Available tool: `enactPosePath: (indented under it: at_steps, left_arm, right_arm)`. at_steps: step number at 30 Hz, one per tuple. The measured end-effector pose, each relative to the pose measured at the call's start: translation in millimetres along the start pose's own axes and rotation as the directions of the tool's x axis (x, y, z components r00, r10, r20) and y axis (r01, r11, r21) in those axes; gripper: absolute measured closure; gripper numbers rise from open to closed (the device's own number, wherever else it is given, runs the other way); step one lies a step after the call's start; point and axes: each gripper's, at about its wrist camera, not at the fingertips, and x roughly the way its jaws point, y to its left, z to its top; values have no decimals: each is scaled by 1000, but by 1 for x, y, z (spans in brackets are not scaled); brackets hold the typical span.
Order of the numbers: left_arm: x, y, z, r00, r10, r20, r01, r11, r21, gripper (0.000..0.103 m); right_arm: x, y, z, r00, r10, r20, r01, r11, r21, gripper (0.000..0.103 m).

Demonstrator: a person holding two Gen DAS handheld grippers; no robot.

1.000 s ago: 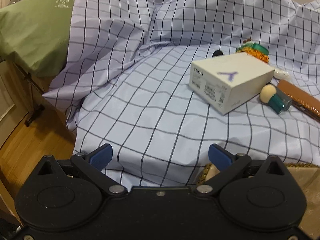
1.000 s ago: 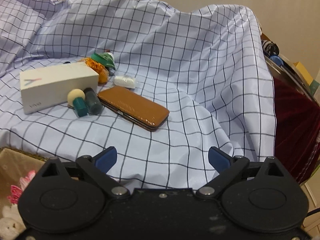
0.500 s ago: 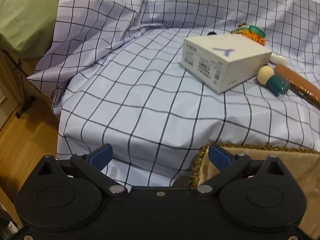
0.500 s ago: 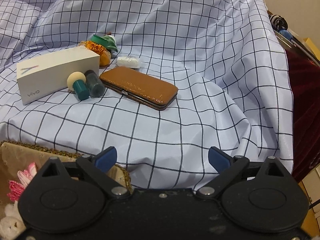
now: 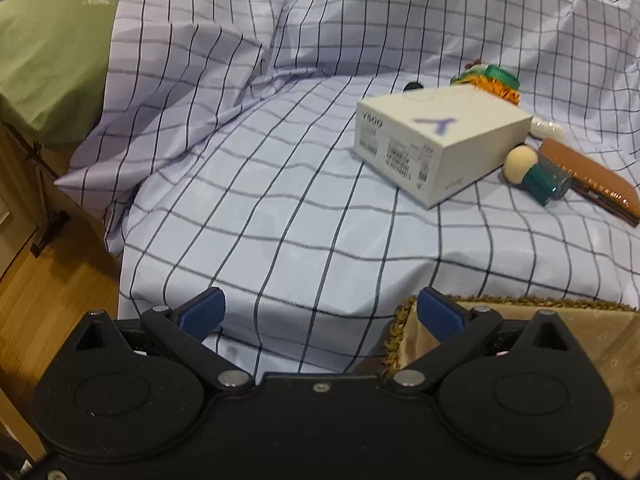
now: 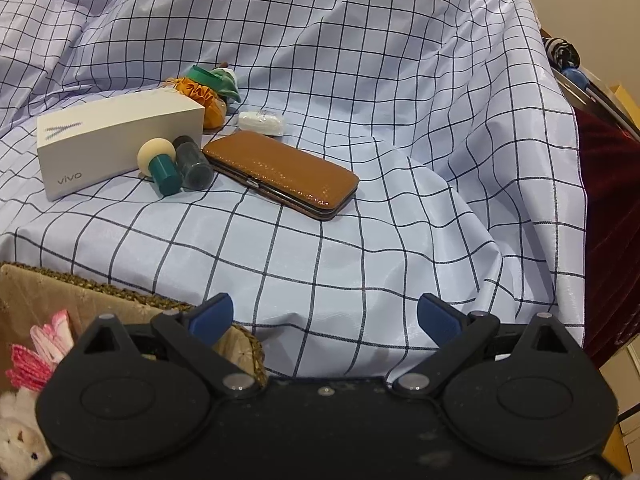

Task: Organize soft objects
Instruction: 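Move both open tools back toward the pile of objects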

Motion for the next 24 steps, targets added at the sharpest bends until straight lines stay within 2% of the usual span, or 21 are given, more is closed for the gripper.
enactPosePath:
  at_steps: [3,8,13,18,24]
  left_arm:
    - [-1,5,0,1000,14,-2,-14,1000,-19,3]
    - [-21,12,15,991,92,98,-89,995,-33,3]
    - [-37,21,50,982,68,176,-59,997,-57,3]
    - [-34,17,89,977,5,215,3,999,-39,3]
    - [-15,-1,133,976,-5,217,4,1000,7,3]
  right_arm:
    - [0,-3,2,1000,-1,-2,1,1000,5,4]
    - [-6,-14,14,999,-33,42,32,999,21,1]
    - [-15,-28,40,991,-44,123,39,998,40,1]
    - [-15,-33,78,981,13,193,-23,998,52,1]
    - [-6,-25,129,959,118,256,-135,990,50,0]
